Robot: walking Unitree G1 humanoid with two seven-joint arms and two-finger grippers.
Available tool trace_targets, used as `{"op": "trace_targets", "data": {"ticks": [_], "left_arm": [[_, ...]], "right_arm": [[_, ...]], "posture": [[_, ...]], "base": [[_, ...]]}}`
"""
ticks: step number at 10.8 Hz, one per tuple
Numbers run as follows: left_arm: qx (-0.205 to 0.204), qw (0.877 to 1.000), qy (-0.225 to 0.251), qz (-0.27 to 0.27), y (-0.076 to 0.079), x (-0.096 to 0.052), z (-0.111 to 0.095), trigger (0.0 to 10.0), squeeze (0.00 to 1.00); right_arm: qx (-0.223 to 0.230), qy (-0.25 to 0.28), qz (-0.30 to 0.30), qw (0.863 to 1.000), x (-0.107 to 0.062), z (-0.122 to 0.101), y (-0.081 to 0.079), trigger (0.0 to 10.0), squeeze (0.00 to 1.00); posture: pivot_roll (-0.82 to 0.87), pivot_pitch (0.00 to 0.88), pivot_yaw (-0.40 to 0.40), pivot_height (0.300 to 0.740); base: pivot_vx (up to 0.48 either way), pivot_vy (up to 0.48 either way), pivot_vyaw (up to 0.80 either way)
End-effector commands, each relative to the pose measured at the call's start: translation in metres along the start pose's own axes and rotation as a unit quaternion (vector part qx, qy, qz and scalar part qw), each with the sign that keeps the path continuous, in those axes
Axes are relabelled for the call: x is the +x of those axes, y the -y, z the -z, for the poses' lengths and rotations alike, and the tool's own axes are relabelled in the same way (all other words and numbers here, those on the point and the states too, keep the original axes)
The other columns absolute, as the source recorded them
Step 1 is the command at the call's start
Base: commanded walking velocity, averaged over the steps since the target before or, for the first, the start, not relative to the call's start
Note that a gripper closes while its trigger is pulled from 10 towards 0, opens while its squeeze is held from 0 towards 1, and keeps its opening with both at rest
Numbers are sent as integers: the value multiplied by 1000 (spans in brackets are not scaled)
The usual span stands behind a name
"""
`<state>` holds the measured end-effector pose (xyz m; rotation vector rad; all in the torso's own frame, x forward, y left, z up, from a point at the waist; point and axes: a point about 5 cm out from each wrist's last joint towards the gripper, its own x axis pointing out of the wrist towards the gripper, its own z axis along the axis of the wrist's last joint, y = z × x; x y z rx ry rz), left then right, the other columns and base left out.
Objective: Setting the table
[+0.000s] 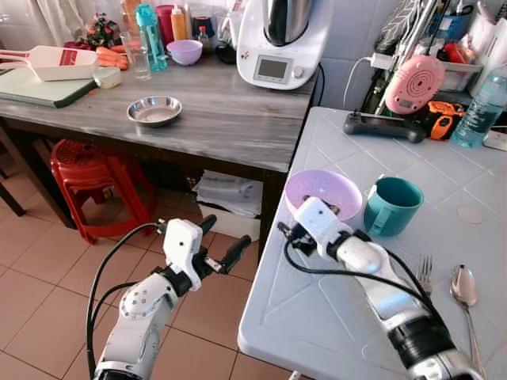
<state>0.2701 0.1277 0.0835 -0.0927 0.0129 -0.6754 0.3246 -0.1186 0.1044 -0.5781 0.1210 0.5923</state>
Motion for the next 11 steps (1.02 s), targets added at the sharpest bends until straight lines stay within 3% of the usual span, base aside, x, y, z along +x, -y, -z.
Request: {"op": "trace_targets", "data": {"ticks": [1, 7, 11], "left_arm": [[8, 1000, -1, 7, 0, 3, -3, 10000, 0], [16, 999, 9, 50, 6, 3, -7, 10000, 0], [14, 998, 16, 57, 10, 4, -10, 10000, 0]], "right_arm": [[-10, 4, -12, 1000, 3, -4, 0, 0, 0], [1, -44, -24, 999, 2, 6, 4, 0, 0], [-10, -45, 8, 999, 2, 0, 19, 0, 0]], "posture": [[2, 18, 8, 740], [6, 25, 0, 740], [4, 24, -3, 740]], "base": [[0, 0, 0], [0, 0, 0], [0, 0, 0]]}}
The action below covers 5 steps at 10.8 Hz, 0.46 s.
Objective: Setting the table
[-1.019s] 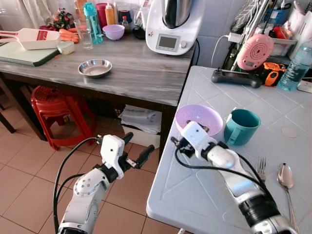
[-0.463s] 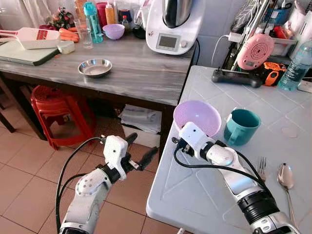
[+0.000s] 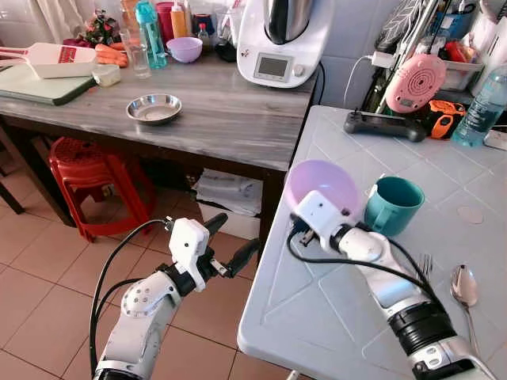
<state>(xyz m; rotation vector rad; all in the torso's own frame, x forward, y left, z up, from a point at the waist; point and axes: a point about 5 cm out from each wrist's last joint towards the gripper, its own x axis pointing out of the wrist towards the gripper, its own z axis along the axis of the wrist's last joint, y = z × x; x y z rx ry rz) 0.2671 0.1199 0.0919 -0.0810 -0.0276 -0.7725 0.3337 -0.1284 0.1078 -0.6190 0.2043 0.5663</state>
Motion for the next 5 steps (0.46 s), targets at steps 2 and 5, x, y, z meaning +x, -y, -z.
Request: {"op": "trace_targets", "data": {"ticks": [2, 5], "left_arm": [[3, 1000, 0, 9, 1, 2, -3, 10000, 0], [2, 1000, -1, 13, 1, 3, -4, 10000, 0]], "right_arm": [[-5, 2, 12, 1000, 0, -5, 7, 0, 0], [-4, 2, 12, 1000, 0, -5, 6, 0, 0]], "posture": [[5, 22, 0, 740], [5, 21, 3, 740]], "base": [[0, 0, 0], [0, 0, 0]]}}
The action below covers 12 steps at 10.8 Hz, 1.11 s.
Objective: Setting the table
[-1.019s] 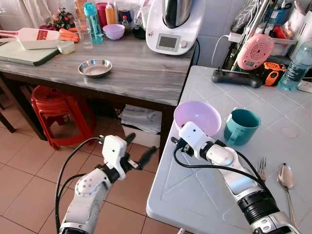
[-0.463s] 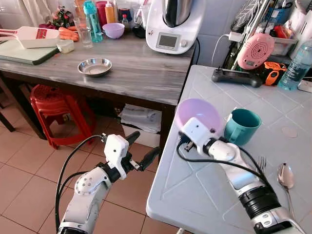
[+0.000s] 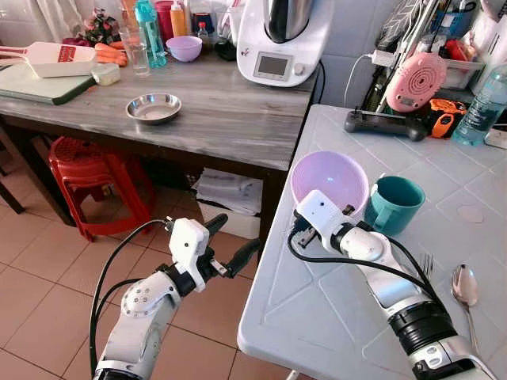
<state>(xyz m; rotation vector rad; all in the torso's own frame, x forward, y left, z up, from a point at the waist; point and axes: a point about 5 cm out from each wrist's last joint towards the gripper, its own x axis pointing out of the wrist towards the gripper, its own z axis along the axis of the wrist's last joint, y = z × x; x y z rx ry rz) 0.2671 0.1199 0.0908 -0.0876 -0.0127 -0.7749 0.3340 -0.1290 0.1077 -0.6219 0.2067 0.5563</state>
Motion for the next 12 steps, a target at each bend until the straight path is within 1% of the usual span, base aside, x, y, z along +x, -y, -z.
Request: {"op": "trace_targets", "data": {"ticks": [1, 2, 3, 4, 5, 6, 7, 8, 9, 10, 12], "left_arm": [[7, 1000, 5, 10, 0, 3, -6, 10000, 0], [4, 1000, 10, -29, -6, 3, -8, 10000, 0], [5, 998, 7, -68, -15, 4, -7, 10000, 0], [1, 993, -10, -119, -26, 5, -5, 10000, 0], [-2, 990, -13, -143, -33, 5, -6, 10000, 0], [-3, 986, -13, -169, -38, 6, -7, 10000, 0], [0, 981, -8, -193, -44, 6, -10, 10000, 0], [-15, 977, -1, -211, -49, 5, -11, 10000, 0], [-7, 975, 1, -222, -52, 6, -12, 10000, 0], [-3, 975, 2, -224, -54, 7, -13, 10000, 0], [-1, 974, 8, -228, -56, 9, -15, 10000, 0]], "right_arm": [[-5, 5, 8, 1000, 0, -5, 6, 0, 0], [-6, 16, 18, 1000, -1, -8, 8, 0, 0], [3, 40, 35, 999, -1, -15, 10, 0, 0], [10, 62, 60, 996, -3, -21, 14, 0, 0], [24, 77, 84, 993, -6, -24, 17, 0, 0], [58, 96, 120, 986, -10, -24, 22, 0, 0], [73, 115, 150, 979, -16, -25, 27, 0, 0], [81, 128, 170, 974, -20, -27, 29, 0, 0], [92, 142, 199, 965, -25, -30, 31, 10000, 0], [106, 155, 215, 958, -28, -34, 32, 10000, 0], [106, 160, 217, 957, -29, -35, 29, 10000, 0]], "posture": [[4, 20, 2, 740], [6, 20, 2, 740], [7, 17, 3, 740], [9, 17, 3, 740], [9, 16, 2, 740], [7, 14, 1, 740], [6, 13, 0, 740], [6, 13, 0, 740], [2, 11, 2, 740], [2, 11, 2, 740], [-2, 15, -1, 740]], "base": [[0, 0, 0], [0, 0, 0], [0, 0, 0], [0, 0, 0], [0, 0, 0], [0, 0, 0], [0, 0, 0], [0, 0, 0], [0, 0, 0], [0, 0, 0], [0, 0, 0]]}}
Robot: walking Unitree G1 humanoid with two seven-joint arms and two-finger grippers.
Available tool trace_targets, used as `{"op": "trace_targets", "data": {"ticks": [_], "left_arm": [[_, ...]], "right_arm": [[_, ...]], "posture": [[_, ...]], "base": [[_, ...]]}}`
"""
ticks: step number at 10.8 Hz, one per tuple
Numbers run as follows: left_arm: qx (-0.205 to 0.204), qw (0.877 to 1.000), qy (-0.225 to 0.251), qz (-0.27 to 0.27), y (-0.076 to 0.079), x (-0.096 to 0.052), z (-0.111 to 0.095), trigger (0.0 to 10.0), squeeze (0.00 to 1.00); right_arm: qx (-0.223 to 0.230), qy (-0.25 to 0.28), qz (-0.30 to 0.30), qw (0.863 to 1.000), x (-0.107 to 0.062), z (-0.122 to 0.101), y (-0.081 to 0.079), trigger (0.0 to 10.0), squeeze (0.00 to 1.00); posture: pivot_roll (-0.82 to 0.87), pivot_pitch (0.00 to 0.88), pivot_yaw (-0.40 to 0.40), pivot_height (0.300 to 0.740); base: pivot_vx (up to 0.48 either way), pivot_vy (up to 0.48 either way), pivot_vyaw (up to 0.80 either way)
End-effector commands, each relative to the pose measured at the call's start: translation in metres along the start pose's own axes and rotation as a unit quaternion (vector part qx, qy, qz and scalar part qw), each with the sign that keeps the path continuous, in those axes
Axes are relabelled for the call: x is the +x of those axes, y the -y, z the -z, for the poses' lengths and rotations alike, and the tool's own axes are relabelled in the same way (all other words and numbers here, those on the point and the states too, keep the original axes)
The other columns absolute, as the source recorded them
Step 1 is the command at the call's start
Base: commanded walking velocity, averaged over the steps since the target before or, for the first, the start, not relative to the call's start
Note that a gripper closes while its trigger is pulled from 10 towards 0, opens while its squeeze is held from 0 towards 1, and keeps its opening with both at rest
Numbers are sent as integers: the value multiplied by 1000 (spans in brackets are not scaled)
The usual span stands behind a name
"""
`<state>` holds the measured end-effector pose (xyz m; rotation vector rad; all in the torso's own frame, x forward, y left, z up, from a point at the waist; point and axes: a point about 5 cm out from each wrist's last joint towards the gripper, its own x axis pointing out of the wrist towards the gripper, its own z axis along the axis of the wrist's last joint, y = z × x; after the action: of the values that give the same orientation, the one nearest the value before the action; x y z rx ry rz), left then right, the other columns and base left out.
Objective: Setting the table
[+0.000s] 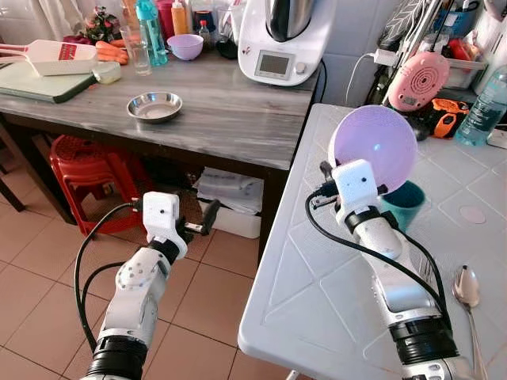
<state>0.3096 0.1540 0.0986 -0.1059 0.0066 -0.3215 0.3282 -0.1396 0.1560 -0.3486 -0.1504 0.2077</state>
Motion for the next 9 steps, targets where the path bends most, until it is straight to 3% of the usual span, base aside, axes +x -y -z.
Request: {"op": "trace_targets", "data": {"ticks": [1, 4, 6, 9], "left_arm": [[6, 1000, 6, -4, -1, 3, -4, 10000, 0], [5, 1000, 6, -9, -1, 3, -2, 10000, 0], [1, 1000, 8, -12, -3, 4, -2, 10000, 0], [0, 1000, 7, -13, -3, 4, -2, 10000, 0]], "right_arm": [[-1, 12, 3, 1000, -1, -4, 0, 10000, 0], [-10, 56, 24, 998, -1, -16, 3, 10000, 0], [-18, 87, 50, 995, -2, -28, 10, 10000, 0], [-17, 86, 47, 995, -5, -25, 7, 10000, 0]], "posture": [[-2, 15, -1, 740], [-1, 19, -5, 740], [-1, 19, -5, 740], [-4, 22, -3, 740]], "base": [[0, 0, 0], [0, 0, 0], [0, 270, 0], [0, 316, -719]]}}
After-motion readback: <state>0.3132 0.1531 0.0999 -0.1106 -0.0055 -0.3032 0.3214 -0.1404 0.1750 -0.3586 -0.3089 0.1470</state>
